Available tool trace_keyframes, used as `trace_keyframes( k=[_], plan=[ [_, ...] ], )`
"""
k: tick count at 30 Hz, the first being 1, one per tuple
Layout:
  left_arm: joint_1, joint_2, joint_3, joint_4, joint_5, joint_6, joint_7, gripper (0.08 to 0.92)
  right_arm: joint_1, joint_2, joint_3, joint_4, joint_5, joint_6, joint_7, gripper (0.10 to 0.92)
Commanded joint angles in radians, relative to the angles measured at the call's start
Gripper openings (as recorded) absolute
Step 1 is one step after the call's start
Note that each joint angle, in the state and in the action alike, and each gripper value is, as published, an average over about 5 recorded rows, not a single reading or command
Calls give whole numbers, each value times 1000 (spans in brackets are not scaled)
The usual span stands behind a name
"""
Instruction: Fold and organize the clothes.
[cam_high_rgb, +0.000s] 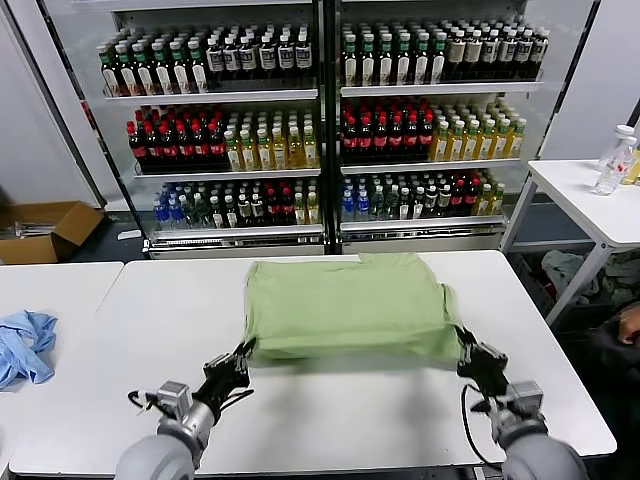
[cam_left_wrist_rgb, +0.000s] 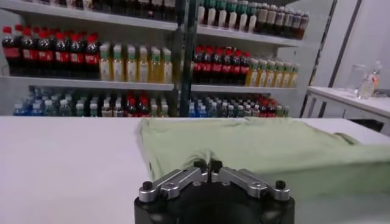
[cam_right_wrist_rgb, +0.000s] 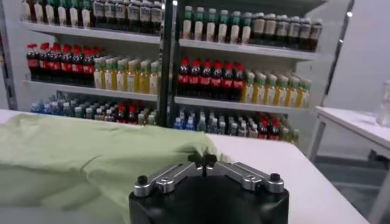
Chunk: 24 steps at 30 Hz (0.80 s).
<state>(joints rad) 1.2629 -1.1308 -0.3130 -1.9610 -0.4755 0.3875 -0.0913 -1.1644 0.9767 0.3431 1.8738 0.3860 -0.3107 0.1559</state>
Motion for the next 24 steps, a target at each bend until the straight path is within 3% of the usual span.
trace_keyframes(
  k=[1,4,8,13,21,24],
  plan=[
    [-166,-34,90,191,115,11,-17,84,256,8,-178,-223,-108,-38,-34,180],
    [-115,-54,63,127,127,19,-37,116,183,25,-148,-174,-116,-19,-36,267],
    [8,-78,20,25,163,17,-55,221,5,24,-44,-33,-114,18,-42,380],
    [104,-107,11,15,204,15,-83,368,-164,54,118,71,9,75,-2,527],
    [-3,-118,44,158,204,44,-125,602,-49,70,90,-138,104,-109,56,743],
    [-30,-118,55,186,192,40,-128,662,-2,65,40,-186,132,-164,45,787]
  ],
)
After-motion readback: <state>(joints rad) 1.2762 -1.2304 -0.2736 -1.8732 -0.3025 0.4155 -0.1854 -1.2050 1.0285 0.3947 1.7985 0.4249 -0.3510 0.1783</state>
